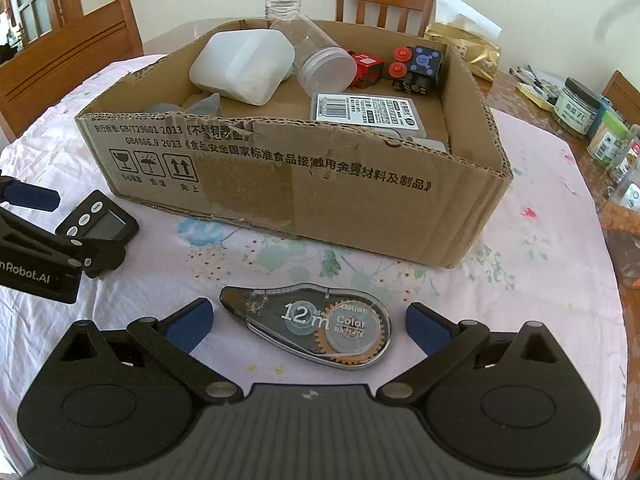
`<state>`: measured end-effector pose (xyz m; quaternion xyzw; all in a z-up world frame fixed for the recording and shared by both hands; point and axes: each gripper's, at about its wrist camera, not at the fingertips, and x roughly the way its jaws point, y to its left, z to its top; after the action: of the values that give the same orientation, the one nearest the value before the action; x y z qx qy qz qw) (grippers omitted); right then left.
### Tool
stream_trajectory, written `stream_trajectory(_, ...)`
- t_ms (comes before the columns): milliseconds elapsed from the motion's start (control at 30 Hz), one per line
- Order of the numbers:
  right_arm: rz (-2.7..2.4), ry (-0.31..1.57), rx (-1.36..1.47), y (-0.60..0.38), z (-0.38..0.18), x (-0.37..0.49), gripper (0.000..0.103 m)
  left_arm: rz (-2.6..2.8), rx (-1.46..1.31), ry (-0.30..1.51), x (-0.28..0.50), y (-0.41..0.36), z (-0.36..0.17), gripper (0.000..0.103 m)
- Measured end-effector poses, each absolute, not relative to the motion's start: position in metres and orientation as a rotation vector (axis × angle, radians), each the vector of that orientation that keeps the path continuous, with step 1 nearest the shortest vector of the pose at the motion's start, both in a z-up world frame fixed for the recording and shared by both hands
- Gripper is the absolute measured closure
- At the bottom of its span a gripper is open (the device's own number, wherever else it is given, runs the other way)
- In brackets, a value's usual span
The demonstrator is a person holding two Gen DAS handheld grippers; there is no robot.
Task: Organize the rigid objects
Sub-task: 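Grasp the black digital timer with the left gripper while the right gripper grasps the tape roller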
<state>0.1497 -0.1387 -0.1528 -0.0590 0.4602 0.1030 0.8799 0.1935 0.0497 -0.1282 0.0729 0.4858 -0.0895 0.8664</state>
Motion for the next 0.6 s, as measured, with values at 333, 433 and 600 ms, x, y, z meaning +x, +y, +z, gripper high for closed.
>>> stream_trajectory(333, 0.121, 0.958, -0.075, -0.131, -0.153, 0.142, 0.0, -0.276, 0.162, 1.015, 0.198, 0.041, -0.124, 0.034)
stream_trajectory(433, 0.11, 0.96, -0.071, -0.126, -0.152, 0.143, 0.0, -0.293, 0.171, 1.018, 0.196, 0.046, -0.124, 0.034)
stream_trajectory(600, 0.069, 0.957, -0.052, -0.118, -0.151, 0.147, 0.0, -0.313, 0.184, 1.019, 0.198, 0.047, -0.124, 0.034)
